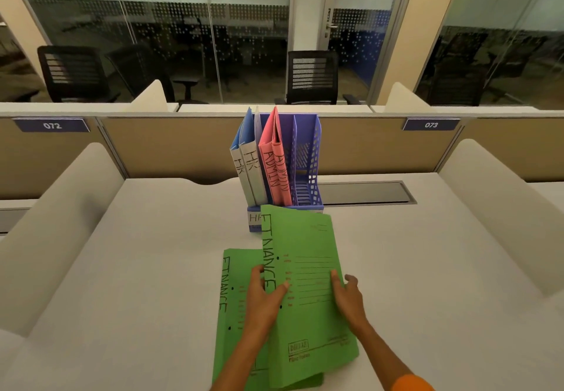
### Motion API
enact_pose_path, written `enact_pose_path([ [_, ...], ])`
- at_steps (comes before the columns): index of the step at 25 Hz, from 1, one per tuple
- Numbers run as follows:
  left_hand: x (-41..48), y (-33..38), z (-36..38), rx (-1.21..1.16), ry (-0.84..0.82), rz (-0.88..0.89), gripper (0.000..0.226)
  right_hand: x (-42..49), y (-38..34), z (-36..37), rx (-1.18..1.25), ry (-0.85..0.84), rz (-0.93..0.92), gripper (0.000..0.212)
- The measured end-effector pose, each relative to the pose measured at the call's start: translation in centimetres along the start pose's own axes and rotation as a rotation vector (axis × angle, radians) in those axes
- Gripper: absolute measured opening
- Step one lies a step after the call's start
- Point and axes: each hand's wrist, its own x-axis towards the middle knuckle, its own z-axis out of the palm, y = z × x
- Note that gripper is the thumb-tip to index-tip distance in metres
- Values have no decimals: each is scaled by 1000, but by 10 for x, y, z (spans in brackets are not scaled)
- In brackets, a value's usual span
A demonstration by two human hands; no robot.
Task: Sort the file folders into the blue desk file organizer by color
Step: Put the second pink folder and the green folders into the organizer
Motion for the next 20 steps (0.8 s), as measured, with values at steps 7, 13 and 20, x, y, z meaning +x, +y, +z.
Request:
enact_pose_path([
  [7, -1, 35, 9, 144, -96, 27, 43, 23, -24, -31, 221, 35, -118, 37],
  [13, 7, 49, 12, 38, -86, -105, 40, 39, -63, -40, 214, -13, -273, 32],
  [20, 11, 97, 18, 8, 98, 109, 19, 63, -119, -54, 63, -44, -521, 28],
])
